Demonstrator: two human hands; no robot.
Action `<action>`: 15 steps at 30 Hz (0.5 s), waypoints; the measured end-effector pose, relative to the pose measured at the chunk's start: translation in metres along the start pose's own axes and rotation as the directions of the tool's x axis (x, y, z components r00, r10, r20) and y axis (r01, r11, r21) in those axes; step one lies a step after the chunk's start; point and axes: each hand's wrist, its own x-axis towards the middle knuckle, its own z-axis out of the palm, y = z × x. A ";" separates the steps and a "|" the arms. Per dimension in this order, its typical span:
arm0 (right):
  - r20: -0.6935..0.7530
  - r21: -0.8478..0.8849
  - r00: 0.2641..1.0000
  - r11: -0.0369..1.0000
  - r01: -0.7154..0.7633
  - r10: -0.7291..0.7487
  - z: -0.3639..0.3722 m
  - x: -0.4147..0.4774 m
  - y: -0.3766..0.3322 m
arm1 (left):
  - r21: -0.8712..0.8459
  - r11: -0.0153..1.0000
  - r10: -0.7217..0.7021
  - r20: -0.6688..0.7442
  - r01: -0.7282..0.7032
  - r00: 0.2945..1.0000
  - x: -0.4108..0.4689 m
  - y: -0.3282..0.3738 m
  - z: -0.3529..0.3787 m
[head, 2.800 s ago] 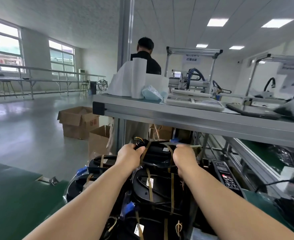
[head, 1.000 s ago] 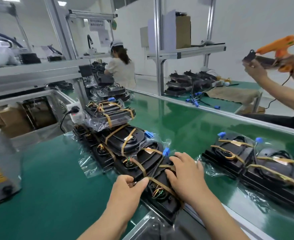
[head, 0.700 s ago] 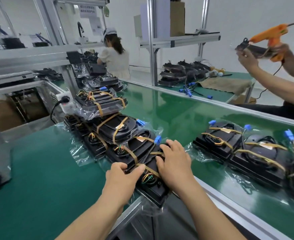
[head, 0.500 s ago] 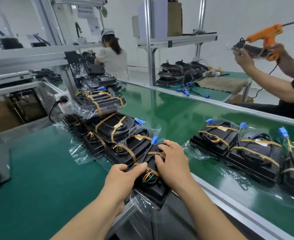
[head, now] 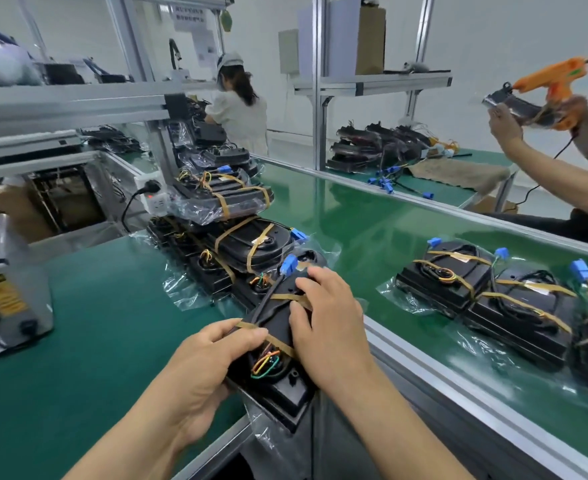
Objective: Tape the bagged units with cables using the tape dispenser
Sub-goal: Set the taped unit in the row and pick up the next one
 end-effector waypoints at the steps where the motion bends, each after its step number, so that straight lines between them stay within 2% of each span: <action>1: -0.004 0.004 1.000 1.000 0.030 -0.030 0.001 0.001 -0.010 | -0.033 0.999 0.029 -0.011 -0.029 1.000 -0.002 0.001 -0.008; 5: 0.041 0.098 0.985 0.982 0.162 -0.166 0.011 0.009 -0.054 | -0.181 0.970 0.139 -0.125 -0.160 0.982 -0.013 0.005 -0.047; 8: 0.051 0.303 0.962 0.922 0.242 -0.270 0.022 0.015 -0.087 | -0.278 0.932 0.179 -0.208 -0.234 0.962 -0.021 0.004 -0.083; 10: 0.022 0.436 0.958 0.865 0.247 -0.285 0.035 0.016 -0.106 | -0.321 0.908 0.192 -0.248 -0.268 0.949 -0.028 0.003 -0.108; 12: 0.017 0.573 0.973 0.800 0.178 -0.229 0.052 0.015 -0.122 | -0.348 0.881 0.220 -0.301 -0.321 0.928 -0.034 0.002 -0.132; 15: 0.197 0.756 0.980 0.643 -0.126 -0.039 0.080 0.011 -0.145 | -0.370 0.832 0.275 -0.374 -0.415 0.886 -0.044 -0.002 -0.163</action>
